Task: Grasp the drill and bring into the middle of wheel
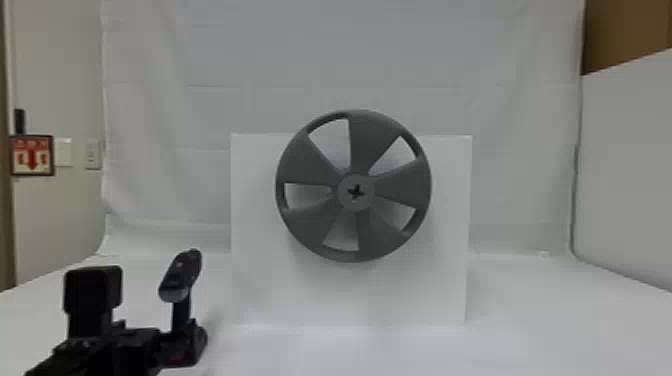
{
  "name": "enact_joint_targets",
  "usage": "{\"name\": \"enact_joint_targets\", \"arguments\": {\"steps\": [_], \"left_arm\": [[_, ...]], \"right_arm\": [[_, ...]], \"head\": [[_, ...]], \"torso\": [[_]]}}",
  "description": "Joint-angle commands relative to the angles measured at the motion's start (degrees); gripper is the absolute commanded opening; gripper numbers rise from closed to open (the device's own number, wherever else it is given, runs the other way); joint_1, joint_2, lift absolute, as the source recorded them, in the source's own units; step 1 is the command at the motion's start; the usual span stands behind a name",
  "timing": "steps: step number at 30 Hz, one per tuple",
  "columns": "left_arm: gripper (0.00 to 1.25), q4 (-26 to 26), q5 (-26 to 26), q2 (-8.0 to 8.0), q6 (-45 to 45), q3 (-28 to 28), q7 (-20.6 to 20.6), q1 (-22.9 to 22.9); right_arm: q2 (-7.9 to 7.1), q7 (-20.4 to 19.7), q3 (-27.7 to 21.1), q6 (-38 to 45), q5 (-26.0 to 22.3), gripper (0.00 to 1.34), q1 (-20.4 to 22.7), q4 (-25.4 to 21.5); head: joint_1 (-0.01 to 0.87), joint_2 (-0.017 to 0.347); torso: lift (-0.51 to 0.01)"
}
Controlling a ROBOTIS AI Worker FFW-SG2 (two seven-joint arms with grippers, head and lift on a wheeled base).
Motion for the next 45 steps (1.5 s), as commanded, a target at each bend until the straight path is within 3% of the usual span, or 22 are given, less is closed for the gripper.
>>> {"name": "enact_joint_targets", "arguments": {"steps": [1,26,45], "left_arm": [[1.14,3.13,0.35,0.00,-2.34,-1.09,0.71,-1.38],[1.14,12.80,-0.61,0.00,-11.13,-4.78,7.83,-5.52],[1.13,18.34,-1.05,-0.70,-14.91,-6.36,9.76,-7.54]], "right_arm": [[0.00,0.00,0.04,0.10,0.16,1.20,0.10,0.00],[0.00,0.00,0.83,0.63,1.30,1.20,0.10,0.00],[0.00,0.00,1.44,0.80,2.01,1.20,0.10,0.00]], "head": [[0.054,0.031],[0.054,0.031],[0.054,0.031]], "torso": [[-0.403],[-0.403],[-0.403]]}}
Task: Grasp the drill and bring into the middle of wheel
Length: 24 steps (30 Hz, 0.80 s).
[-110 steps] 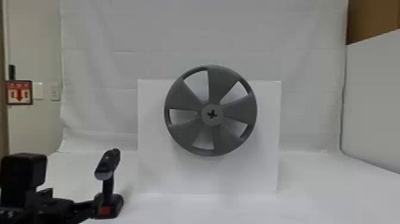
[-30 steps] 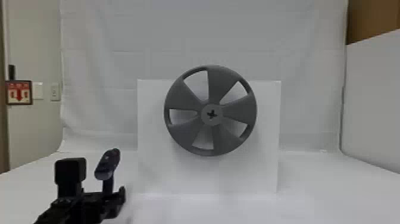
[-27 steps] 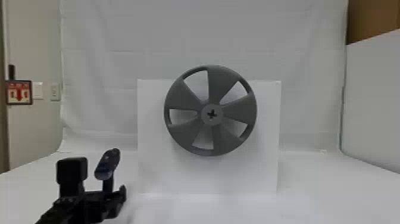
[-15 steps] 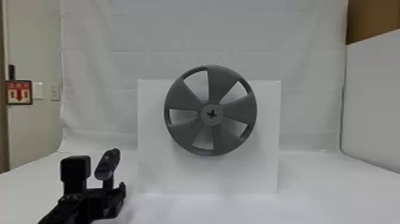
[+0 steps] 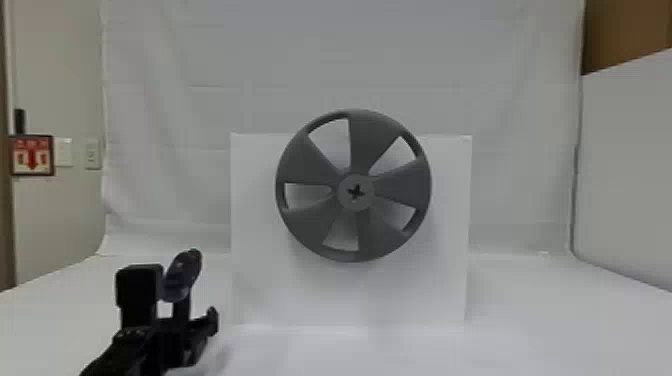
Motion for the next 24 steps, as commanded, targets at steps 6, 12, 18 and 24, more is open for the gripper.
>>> {"name": "enact_joint_targets", "arguments": {"steps": [6,12,18,24], "left_arm": [[1.13,2.32,-0.69,-0.44,-1.24,-0.63,0.78,-1.08],[1.13,3.29,-1.31,-0.71,-1.68,-0.63,1.04,-1.61],[1.13,3.90,-1.84,-0.79,-2.21,-0.54,1.39,-1.87],[1.13,4.43,-1.92,-0.88,-2.65,-0.45,1.48,-2.14]], "right_arm": [[-0.09,0.00,0.54,0.08,0.45,1.20,-0.05,0.09],[-0.09,0.00,0.63,0.08,0.45,1.20,-0.05,0.09],[-0.09,0.00,0.63,0.08,0.45,1.20,-0.05,0.09],[0.00,0.00,0.71,0.08,0.54,1.20,-0.14,0.09]], "head": [[0.054,0.031],[0.054,0.031],[0.054,0.031],[0.054,0.031]], "torso": [[-0.403],[-0.403],[-0.403],[-0.403]]}}
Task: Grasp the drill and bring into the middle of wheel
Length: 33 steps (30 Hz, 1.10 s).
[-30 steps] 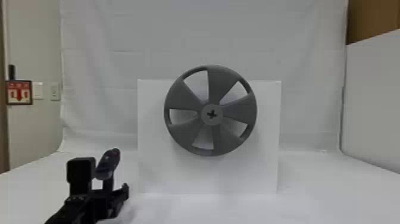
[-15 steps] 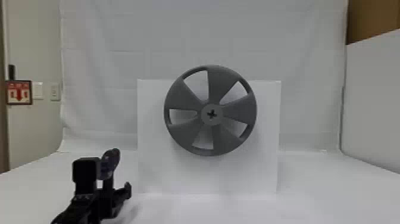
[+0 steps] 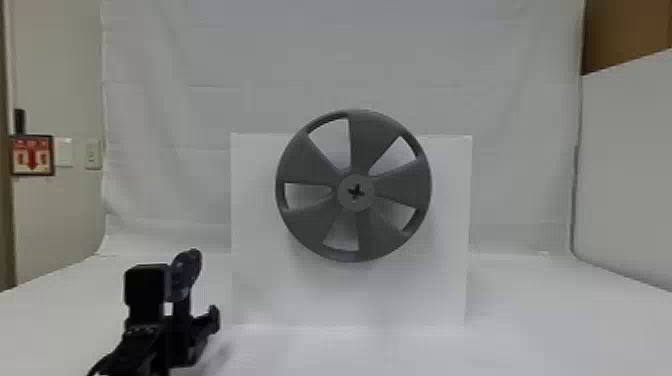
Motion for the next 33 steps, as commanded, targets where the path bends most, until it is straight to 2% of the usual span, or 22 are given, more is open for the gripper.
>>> {"name": "enact_joint_targets", "arguments": {"steps": [1,4,6,9,10,15,18,21,24,27,33], "left_arm": [[1.13,0.46,-0.10,0.05,-0.27,0.04,0.00,-0.32],[1.10,0.64,-0.01,-0.04,-0.35,0.04,0.00,-0.40],[0.93,0.82,-0.01,-0.04,-0.27,-0.05,0.00,-0.58],[0.58,1.08,0.51,-0.04,-0.27,0.13,0.00,-0.58],[0.54,1.08,0.51,-0.04,-0.27,0.22,0.09,-0.58],[0.50,1.34,0.60,-0.04,-0.27,0.22,0.09,-0.58],[0.31,1.52,0.78,-0.04,-0.27,0.48,0.09,-0.58],[0.20,1.43,0.69,-0.04,-0.35,0.13,0.97,-0.32],[0.18,1.43,-0.19,-0.04,-2.37,-0.22,1.41,0.12],[0.08,1.43,-0.54,-0.22,-5.10,-0.66,3.17,0.83],[0.07,1.34,-0.28,-0.22,-5.45,-0.75,3.61,1.09]], "right_arm": [[0.09,0.00,0.03,0.00,0.06,1.20,-0.01,0.01],[0.09,0.00,0.03,0.00,0.06,1.20,-0.01,0.01],[0.09,0.00,0.03,0.00,0.06,1.20,0.07,0.01],[0.26,0.00,0.03,0.00,0.06,1.20,0.07,0.01],[0.26,0.00,0.03,0.00,0.06,1.20,0.07,0.01],[0.53,0.00,-0.05,0.00,0.23,1.20,0.16,0.01],[0.61,0.00,0.03,0.00,0.23,1.20,0.16,0.01],[0.70,0.00,-0.05,0.00,0.32,1.20,0.25,0.01],[0.79,0.00,-0.05,0.00,0.41,1.20,0.25,0.01],[0.79,0.00,-0.05,0.00,0.41,1.20,0.25,0.01],[0.79,0.00,-0.14,0.00,0.50,1.20,0.34,0.01]], "head": [[0.054,0.031],[0.054,0.031],[0.054,0.031],[0.054,0.031],[0.054,0.031],[0.054,0.031],[0.054,0.031],[0.054,0.031],[0.054,0.031],[0.054,0.031],[0.054,0.031]], "torso": [[-0.403],[-0.403],[-0.403],[-0.403],[-0.403],[-0.403],[-0.403],[-0.403],[-0.403],[-0.403],[-0.403]]}}
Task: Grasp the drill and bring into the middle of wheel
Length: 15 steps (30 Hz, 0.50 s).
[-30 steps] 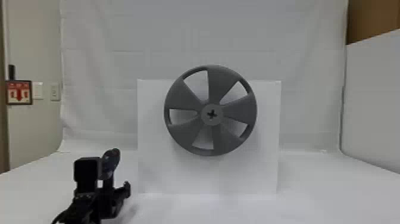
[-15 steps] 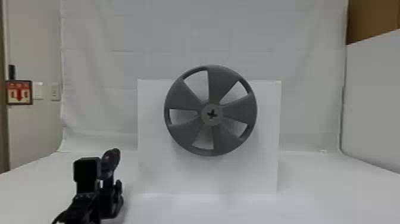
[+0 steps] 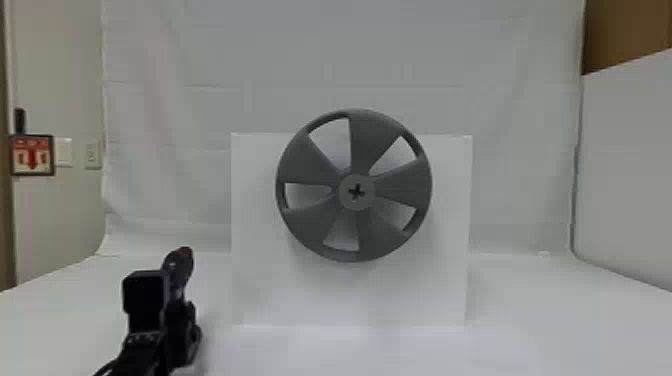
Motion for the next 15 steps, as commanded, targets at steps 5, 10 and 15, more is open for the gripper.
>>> {"name": "enact_joint_targets", "arguments": {"steps": [5,10,15], "left_arm": [[0.06,-0.70,0.24,0.07,-0.31,-0.11,0.00,0.39],[0.06,-1.58,1.21,0.24,-0.22,0.15,-0.09,0.92],[0.06,-3.25,-1.08,1.21,-0.04,0.85,-3.61,1.89]], "right_arm": [[0.00,0.00,-0.11,0.18,0.18,1.20,0.10,0.00],[0.00,0.00,-0.20,0.27,0.18,1.20,0.10,0.00],[0.18,0.00,-0.38,0.27,0.35,1.20,0.10,0.00]], "head": [[0.054,0.031],[0.054,0.031],[0.054,0.031]], "torso": [[-0.403],[-0.403],[-0.403]]}}
